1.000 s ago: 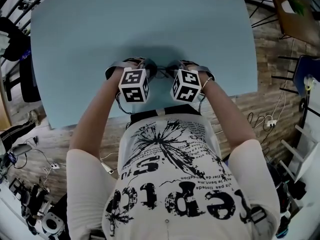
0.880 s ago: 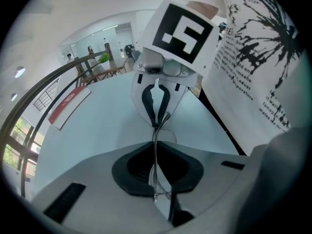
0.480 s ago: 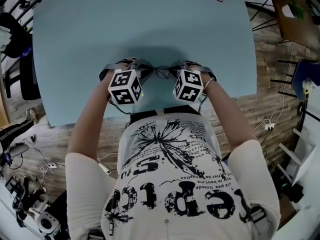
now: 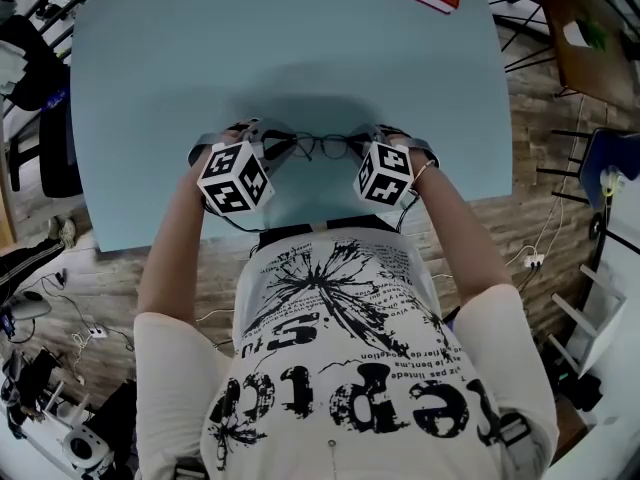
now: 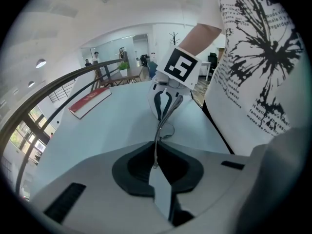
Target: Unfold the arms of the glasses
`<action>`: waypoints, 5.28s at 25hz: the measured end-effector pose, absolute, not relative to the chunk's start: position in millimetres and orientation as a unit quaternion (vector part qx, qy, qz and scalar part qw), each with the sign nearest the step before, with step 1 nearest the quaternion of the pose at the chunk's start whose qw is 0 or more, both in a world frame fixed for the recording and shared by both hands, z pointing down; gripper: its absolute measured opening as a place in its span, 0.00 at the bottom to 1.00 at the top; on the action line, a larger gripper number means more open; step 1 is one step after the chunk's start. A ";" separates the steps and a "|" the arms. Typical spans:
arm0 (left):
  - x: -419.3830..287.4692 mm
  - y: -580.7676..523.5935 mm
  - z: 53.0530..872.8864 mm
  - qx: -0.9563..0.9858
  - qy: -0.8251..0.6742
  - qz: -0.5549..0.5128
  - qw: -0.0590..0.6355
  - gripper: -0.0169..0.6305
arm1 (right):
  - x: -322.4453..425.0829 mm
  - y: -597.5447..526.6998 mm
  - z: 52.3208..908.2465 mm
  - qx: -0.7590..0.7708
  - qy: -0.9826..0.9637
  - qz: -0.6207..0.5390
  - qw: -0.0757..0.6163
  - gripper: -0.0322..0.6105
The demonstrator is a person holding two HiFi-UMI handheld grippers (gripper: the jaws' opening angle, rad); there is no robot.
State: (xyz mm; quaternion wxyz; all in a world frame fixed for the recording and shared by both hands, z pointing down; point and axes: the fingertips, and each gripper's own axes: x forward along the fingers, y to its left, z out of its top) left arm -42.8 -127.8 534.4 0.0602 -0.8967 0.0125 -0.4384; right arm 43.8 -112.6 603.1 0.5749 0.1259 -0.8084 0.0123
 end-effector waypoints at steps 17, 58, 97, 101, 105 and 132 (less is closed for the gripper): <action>-55.3 -129.4 540.0 -0.909 0.020 -0.411 0.066 0.07 | 30.7 -123.8 594.4 0.154 -0.789 0.028 0.595 0.23; -51.3 -144.9 541.1 -0.909 0.024 -0.415 0.032 0.07 | 8.9 -135.0 525.6 0.119 -0.824 -0.058 0.551 0.09; -94.2 -141.7 459.0 -0.932 0.249 -0.262 0.016 0.30 | 82.0 -141.7 489.7 0.328 -0.829 0.024 0.453 0.12; -102.2 -155.5 422.8 -0.923 0.320 -0.210 0.034 0.15 | 77.5 -152.4 457.7 0.396 -0.832 0.014 0.389 0.08; -108.3 -166.8 387.9 -0.906 0.385 -0.168 0.059 0.08 | 68.2 -161.5 412.7 0.455 -0.842 -0.013 0.290 0.07; -129.2 -169.3 309.9 -0.859 0.507 -0.062 0.034 0.05 | 62.5 -159.8 322.6 0.535 -0.834 -0.072 0.115 0.06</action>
